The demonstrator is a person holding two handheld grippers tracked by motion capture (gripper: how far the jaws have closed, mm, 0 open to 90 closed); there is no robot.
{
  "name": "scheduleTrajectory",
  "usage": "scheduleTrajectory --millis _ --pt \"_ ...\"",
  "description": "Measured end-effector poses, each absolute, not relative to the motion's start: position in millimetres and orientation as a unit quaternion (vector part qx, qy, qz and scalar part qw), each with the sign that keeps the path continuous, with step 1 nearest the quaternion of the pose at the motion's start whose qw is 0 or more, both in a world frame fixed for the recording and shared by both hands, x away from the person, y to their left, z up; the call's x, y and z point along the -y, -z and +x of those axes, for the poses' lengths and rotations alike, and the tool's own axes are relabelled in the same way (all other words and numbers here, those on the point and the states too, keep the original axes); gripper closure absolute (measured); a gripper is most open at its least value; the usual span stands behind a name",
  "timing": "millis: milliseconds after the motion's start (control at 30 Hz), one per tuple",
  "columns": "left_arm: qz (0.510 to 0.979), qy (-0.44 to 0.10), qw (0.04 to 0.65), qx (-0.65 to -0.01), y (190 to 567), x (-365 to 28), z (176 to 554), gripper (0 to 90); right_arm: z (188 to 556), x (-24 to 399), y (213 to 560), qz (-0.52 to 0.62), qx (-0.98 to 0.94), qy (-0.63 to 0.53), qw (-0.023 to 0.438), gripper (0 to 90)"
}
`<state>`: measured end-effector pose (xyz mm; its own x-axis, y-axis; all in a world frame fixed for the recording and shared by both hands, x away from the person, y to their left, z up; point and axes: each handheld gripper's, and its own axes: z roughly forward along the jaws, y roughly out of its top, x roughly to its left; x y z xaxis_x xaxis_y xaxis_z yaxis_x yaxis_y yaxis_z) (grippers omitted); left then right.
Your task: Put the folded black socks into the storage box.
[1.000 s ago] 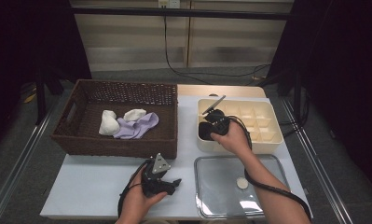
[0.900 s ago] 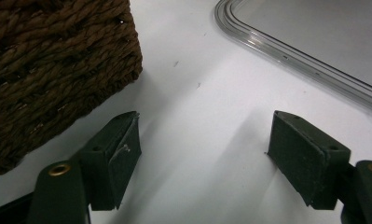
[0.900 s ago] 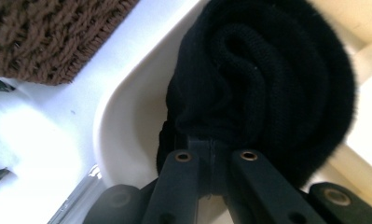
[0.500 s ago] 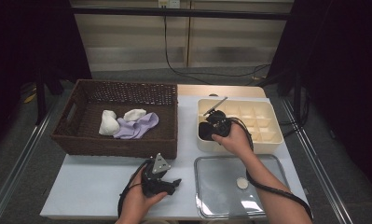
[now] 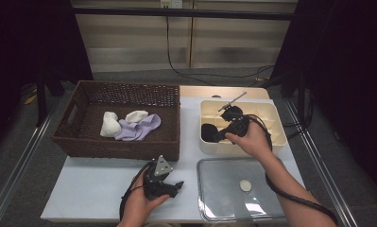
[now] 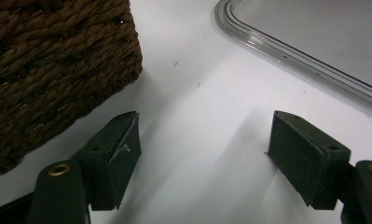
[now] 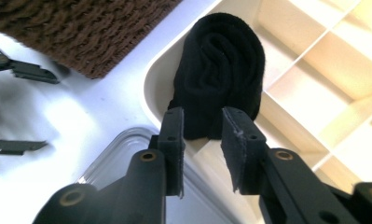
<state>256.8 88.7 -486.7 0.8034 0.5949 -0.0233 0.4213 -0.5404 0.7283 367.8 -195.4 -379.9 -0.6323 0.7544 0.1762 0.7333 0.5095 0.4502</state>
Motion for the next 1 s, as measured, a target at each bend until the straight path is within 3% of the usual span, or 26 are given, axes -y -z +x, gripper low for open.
scheduleTrajectory --millis 567,1000 --pt "0.871 -0.114 0.379 -0.292 486.5 -88.8 256.7 24.6 314.0 212.9 379.7 0.393 -0.866 -0.306 0.033 36.2" --pt "0.871 -0.114 0.379 -0.292 486.5 -88.8 256.7 24.6 288.4 219.9 415.6 0.386 -0.863 -0.322 0.036 28.3"
